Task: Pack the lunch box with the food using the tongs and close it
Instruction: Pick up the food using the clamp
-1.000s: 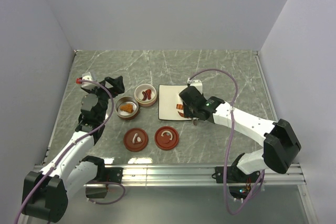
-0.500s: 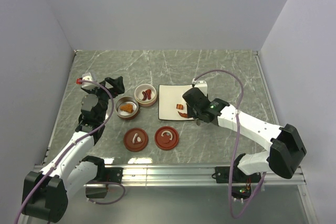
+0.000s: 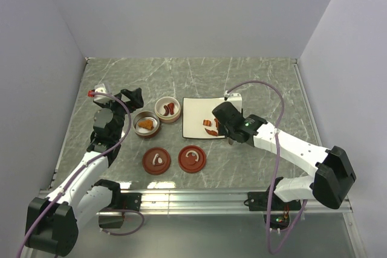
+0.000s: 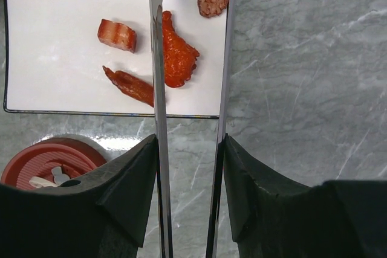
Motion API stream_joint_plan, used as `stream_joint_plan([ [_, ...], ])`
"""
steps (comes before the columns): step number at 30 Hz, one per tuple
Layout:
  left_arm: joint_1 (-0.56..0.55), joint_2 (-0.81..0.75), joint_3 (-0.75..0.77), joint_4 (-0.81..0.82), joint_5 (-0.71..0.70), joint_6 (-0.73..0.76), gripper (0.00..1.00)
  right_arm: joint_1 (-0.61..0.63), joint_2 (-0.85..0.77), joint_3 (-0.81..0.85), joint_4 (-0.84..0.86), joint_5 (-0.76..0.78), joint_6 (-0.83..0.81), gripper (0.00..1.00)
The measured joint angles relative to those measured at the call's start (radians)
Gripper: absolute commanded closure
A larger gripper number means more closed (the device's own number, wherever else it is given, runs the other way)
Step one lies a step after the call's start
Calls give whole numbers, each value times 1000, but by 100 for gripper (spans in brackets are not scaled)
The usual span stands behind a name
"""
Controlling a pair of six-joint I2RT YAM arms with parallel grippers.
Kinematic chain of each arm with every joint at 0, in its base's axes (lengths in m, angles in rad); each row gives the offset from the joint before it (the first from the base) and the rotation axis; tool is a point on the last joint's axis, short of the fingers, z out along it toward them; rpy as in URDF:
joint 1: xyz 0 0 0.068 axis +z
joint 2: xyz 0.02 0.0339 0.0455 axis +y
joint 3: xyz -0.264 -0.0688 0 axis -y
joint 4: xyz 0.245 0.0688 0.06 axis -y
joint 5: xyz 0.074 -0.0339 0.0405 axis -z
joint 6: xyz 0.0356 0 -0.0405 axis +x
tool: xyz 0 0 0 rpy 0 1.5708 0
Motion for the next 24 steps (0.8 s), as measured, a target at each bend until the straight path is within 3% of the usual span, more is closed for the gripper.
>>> stream_joint_plan([
  [16, 0, 0, 0, 0, 0, 0, 0, -45, 2, -47, 10, -37, 2, 47],
  [24, 0, 0, 0, 0, 0, 0, 0, -50, 3, -53, 18, -64, -6, 59],
])
